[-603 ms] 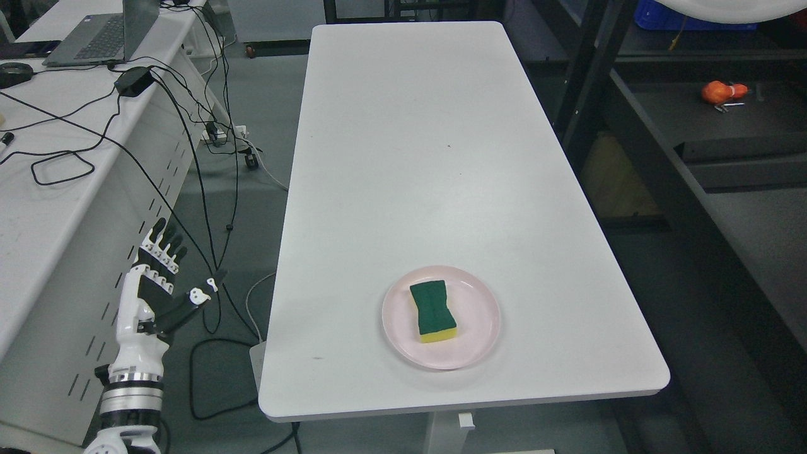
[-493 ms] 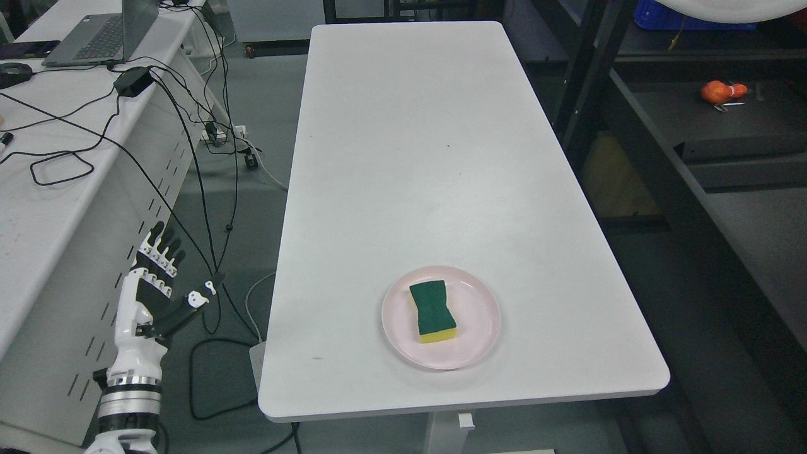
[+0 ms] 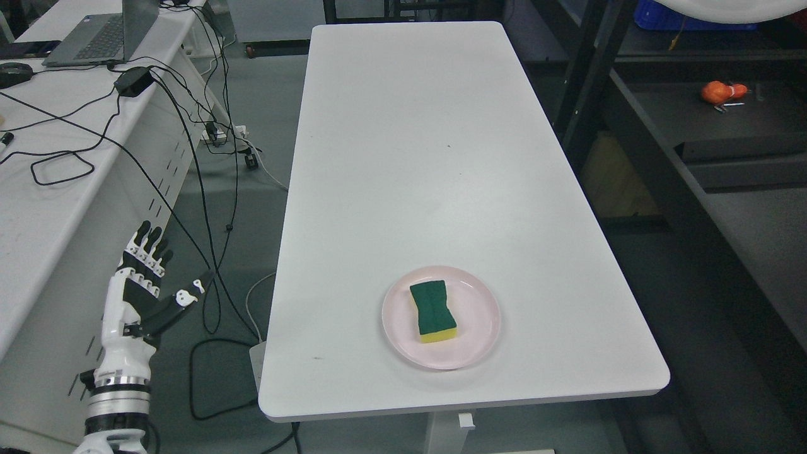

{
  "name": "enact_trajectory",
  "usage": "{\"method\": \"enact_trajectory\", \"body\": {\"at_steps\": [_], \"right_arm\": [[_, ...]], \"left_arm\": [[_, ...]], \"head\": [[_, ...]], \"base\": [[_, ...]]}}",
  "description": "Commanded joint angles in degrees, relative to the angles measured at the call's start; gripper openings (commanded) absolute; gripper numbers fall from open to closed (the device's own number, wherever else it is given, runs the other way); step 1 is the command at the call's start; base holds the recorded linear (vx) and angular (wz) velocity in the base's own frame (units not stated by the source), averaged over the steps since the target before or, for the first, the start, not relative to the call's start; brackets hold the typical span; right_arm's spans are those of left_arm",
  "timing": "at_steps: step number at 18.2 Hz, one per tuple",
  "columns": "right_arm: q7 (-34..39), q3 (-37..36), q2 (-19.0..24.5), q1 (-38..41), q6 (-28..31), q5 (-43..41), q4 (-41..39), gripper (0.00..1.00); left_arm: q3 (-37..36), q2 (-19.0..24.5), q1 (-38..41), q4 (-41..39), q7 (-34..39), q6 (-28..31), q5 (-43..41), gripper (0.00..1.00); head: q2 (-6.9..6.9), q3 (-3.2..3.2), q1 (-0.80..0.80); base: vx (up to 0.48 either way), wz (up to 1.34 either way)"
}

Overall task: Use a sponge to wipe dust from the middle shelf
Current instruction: 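Raise the left hand and reach toward the sponge on the pink plate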

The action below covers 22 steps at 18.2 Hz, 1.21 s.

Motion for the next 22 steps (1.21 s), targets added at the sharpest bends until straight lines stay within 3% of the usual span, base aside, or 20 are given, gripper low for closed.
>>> {"method": "enact_trajectory", "body": {"at_steps": [1,3,7,10,13,15,22], "right_arm": [[0.06,0.0,-1.0,0.0,4.2,0.0,-1.0,1.0],[0.06,0.0,-1.0,0.0,4.2,0.0,-1.0,1.0],[0.06,0.0,-1.0,0.0,4.2,0.0,-1.0,1.0],[0.06,0.0,-1.0,0.0,4.2,0.0,-1.0,1.0],[0.06,0.0,-1.0,0.0,4.2,0.0,-1.0,1.0],[0.06,0.0,-1.0,0.0,4.2,0.0,-1.0,1.0],[-0.03,0.0,-1.0,0.0,4.2,0.0,-1.0,1.0]], "left_arm": [[4.18,2.71,-2.95,-0.53,-3.52,-0.34,0.0,0.98],[3.83,4.64,-3.66,-0.36,-10.71,-2.79,-1.22,0.98],[3.92,13.15,-8.83,3.06,-16.69,-6.4,-19.99,0.98],[3.48,16.6,-13.92,6.4,-21.29,-18.3,-36.58,0.97],[0.25,17.04,-19.9,8.86,-21.47,-32.64,-56.09,0.96],[-2.92,17.04,-22.72,9.57,-21.55,-37.94,-63.51,0.96],[-23.03,15.47,-32.12,11.15,-24.28,-40.33,-76.45,0.97]], "head": [[0.0,0.0,0.0],[0.0,0.0,0.0],[0.0,0.0,0.0],[0.0,0.0,0.0],[0.0,0.0,0.0],[0.0,0.0,0.0],[0.0,0.0,0.0]], "base": [[0.0,0.0],[0.0,0.0],[0.0,0.0],[0.0,0.0],[0.0,0.0],[0.0,0.0],[0.0,0.0]]}}
